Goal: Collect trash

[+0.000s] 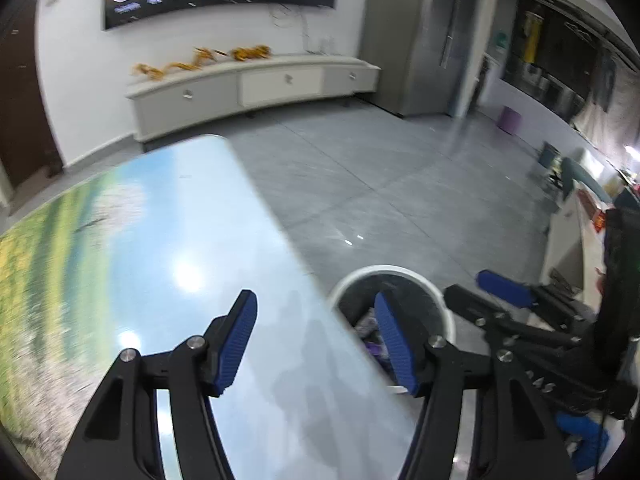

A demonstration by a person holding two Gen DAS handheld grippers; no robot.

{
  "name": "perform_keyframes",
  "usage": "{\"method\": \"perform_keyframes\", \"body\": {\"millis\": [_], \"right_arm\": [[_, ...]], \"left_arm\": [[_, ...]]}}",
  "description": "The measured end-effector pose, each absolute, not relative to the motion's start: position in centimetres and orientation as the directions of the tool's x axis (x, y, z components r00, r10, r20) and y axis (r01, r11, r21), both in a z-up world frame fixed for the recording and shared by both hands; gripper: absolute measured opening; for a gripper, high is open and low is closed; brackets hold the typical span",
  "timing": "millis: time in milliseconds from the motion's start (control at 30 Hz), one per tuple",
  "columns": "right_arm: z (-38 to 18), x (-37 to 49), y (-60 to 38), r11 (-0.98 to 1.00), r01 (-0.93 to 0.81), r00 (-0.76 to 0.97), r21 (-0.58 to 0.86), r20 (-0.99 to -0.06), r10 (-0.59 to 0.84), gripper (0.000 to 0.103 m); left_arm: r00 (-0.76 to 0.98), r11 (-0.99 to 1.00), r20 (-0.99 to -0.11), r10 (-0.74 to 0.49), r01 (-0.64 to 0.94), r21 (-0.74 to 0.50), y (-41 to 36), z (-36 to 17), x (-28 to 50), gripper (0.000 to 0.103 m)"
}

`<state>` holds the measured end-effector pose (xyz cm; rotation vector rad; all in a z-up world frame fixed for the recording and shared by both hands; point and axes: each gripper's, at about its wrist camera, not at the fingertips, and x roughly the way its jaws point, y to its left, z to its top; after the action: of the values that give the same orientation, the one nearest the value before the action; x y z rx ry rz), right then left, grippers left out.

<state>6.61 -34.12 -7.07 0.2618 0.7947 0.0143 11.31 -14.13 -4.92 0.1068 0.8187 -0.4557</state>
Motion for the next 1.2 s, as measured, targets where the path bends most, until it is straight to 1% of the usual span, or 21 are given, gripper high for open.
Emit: {"method": "perform_keyframes", "body": {"millis": [100, 267, 300, 333, 400, 600, 700, 900, 933, 1000, 1100, 1200], "right_arm": [[-6.0, 6.0, -32.2, 0.973, 0.059, 0.717, 0.224, -0.687, 0.115, 0.058], [-4.9, 4.9, -29.3, 0.980, 0.020, 0.737, 0.199, -0.666, 0.120, 0.059], [-4.6, 4.6, -28.7, 0.981, 0.012, 0.742, 0.192, -0.660, 0.120, 0.061], [-4.2, 4.4, -28.0, 0.983, 0.005, 0.748, 0.184, -0.653, 0.118, 0.067], [-3.6, 3.8, -27.1, 0.986, -0.001, 0.763, 0.169, -0.637, 0.110, 0.075], [-2.1, 2.1, -25.1, 0.993, -0.010, 0.795, 0.119, -0.602, 0.080, 0.083], [-1.3, 1.3, -24.2, 0.995, -0.009, 0.808, 0.095, -0.585, 0.064, 0.088], [-0.1, 0.1, -22.6, 0.998, -0.022, 0.828, 0.054, -0.558, 0.049, 0.095], [0.1, 0.0, -22.3, 0.999, -0.025, 0.830, 0.048, -0.555, 0.048, 0.096], [0.3, -0.1, -21.9, 0.999, -0.030, 0.834, 0.039, -0.550, 0.047, 0.097], [0.5, -0.5, -21.2, 0.999, -0.037, 0.840, 0.021, -0.541, 0.042, 0.099], [0.6, -0.8, -21.0, 0.999, -0.039, 0.844, 0.011, -0.535, 0.038, 0.100]], "left_arm": [[0.652, 0.923, -0.693, -0.307, 0.381, -0.049, -11.4, -4.0, 9.8, 0.060], [0.736, 0.952, -0.635, -0.236, 0.306, 0.001, -7.8, -2.7, 7.1, 0.060], [0.748, 0.956, -0.625, -0.224, 0.292, 0.007, -7.1, -2.6, 6.7, 0.060], [0.758, 0.960, -0.616, -0.215, 0.280, 0.009, -6.5, -2.5, 6.2, 0.060], [0.777, 0.966, -0.597, -0.201, 0.258, 0.010, -5.1, -2.0, 5.2, 0.060], [0.809, 0.974, -0.559, -0.181, 0.227, 0.012, -2.9, -1.2, 2.4, 0.061], [0.824, 0.977, -0.538, -0.175, 0.213, 0.008, -2.0, -0.9, 1.0, 0.066], [0.845, 0.981, -0.508, -0.168, 0.194, -0.001, -0.5, 0.1, -0.4, 0.071], [0.847, 0.982, -0.505, -0.164, 0.190, -0.001, -0.4, 0.2, -0.6, 0.072], [0.855, 0.984, -0.493, -0.157, 0.180, -0.001, 0.0, 0.4, -1.1, 0.078], [0.864, 0.985, -0.479, -0.153, 0.172, -0.004, 0.6, 0.6, -1.6, 0.084], [0.868, 0.988, -0.475, -0.142, 0.154, -0.013, 1.1, 0.6, -1.7, 0.086]]}}
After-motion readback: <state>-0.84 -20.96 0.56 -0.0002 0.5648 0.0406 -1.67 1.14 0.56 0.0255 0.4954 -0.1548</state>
